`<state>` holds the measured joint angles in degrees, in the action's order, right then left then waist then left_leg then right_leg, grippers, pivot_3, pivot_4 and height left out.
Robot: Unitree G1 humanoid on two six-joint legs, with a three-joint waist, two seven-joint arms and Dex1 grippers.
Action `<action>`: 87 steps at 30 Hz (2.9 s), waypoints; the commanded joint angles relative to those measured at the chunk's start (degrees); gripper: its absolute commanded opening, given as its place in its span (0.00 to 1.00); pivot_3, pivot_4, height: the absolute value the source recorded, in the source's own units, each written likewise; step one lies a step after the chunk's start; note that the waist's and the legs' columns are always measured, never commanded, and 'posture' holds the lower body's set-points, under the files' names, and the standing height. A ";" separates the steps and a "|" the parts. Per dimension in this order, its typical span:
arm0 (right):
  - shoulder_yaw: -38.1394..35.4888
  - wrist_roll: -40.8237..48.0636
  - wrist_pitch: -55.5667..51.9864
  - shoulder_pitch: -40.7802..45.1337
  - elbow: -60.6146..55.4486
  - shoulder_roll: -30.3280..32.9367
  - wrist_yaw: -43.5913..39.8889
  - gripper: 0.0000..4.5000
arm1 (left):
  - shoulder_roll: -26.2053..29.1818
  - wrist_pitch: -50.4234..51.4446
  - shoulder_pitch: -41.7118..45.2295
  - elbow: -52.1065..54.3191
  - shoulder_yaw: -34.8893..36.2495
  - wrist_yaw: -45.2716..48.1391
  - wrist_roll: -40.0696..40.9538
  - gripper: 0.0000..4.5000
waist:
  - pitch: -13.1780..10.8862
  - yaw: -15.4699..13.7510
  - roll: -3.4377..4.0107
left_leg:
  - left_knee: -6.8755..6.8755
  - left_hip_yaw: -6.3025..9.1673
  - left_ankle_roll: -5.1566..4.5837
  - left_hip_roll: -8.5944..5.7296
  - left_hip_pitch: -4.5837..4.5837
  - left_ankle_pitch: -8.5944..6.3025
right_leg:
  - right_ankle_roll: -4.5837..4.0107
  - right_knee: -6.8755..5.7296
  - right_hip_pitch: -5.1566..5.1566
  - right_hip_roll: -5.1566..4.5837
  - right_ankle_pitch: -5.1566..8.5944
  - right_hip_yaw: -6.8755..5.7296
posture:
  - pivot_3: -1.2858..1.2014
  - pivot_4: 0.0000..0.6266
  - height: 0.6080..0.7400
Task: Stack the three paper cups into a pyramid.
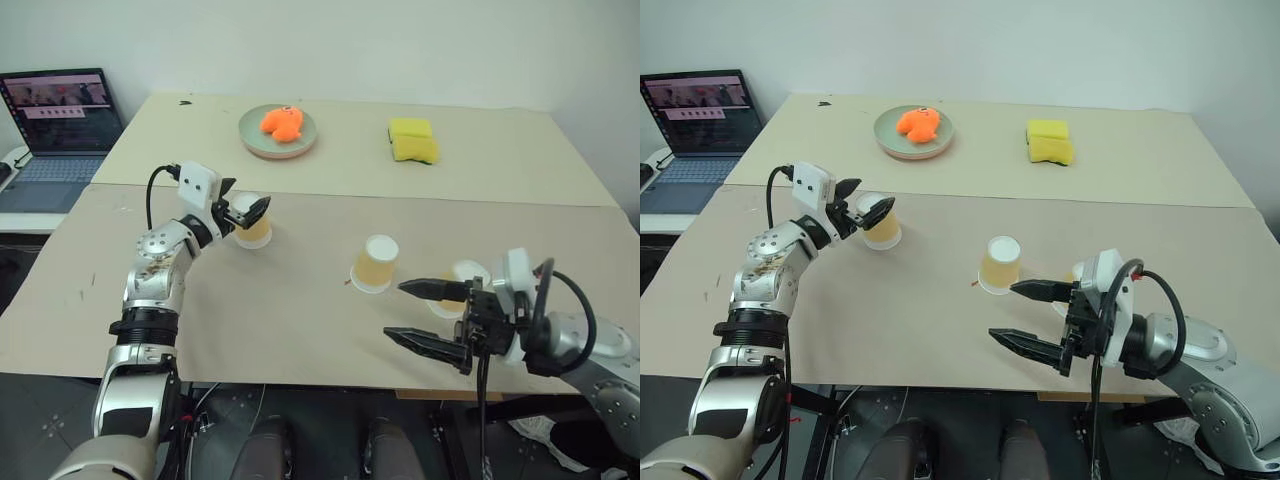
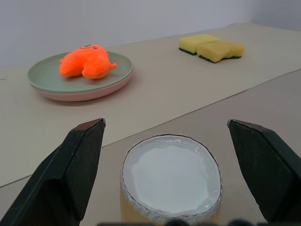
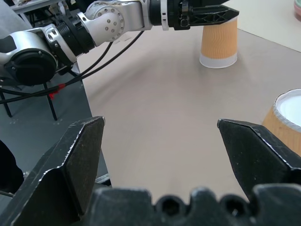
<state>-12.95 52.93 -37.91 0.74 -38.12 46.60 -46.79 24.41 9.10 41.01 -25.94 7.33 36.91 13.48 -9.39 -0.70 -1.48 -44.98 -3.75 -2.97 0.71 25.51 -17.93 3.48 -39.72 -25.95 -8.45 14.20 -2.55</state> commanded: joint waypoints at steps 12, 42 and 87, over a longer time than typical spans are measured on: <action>-1.96 0.65 1.07 0.76 -1.07 0.26 0.14 1.00 | 0.40 -1.75 -0.29 -0.48 0.36 0.88 0.33 0.93 | 0.00 0.01 0.00 | 0.00 0.00 0.00 0.00 0.01 0.00 | 0.00 0.00 -0.01 0.00 0.00 0.00 | 0.52 0.24 0.49; -2.62 0.18 0.97 -0.02 -1.99 -0.14 1.38 1.00 | 6.94 8.13 7.90 5.45 -18.77 41.97 2.35 0.56 | -0.02 0.62 -0.03 | 0.00 -0.05 0.01 0.03 0.04 0.01 | -0.02 -0.11 -0.12 0.06 0.01 0.04 | 0.52 0.24 0.49; -4.68 0.41 1.48 -2.35 -3.33 0.01 3.03 1.00 | -4.89 8.81 9.35 1.44 -12.64 34.98 3.97 0.99 | -0.03 0.13 -0.05 | -0.08 -0.02 -0.08 0.01 0.12 -0.05 | -0.01 -0.03 -0.10 0.02 0.01 0.02 | 0.52 0.24 0.49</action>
<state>-15.72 52.96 -37.89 -2.07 -40.39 46.24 -43.44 18.46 14.95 50.19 -29.88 -7.82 71.06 14.06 -9.42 -0.58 -1.53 -45.06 -3.76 -3.04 0.74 25.63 -17.97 3.48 -39.75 -26.07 -8.42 14.21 -2.52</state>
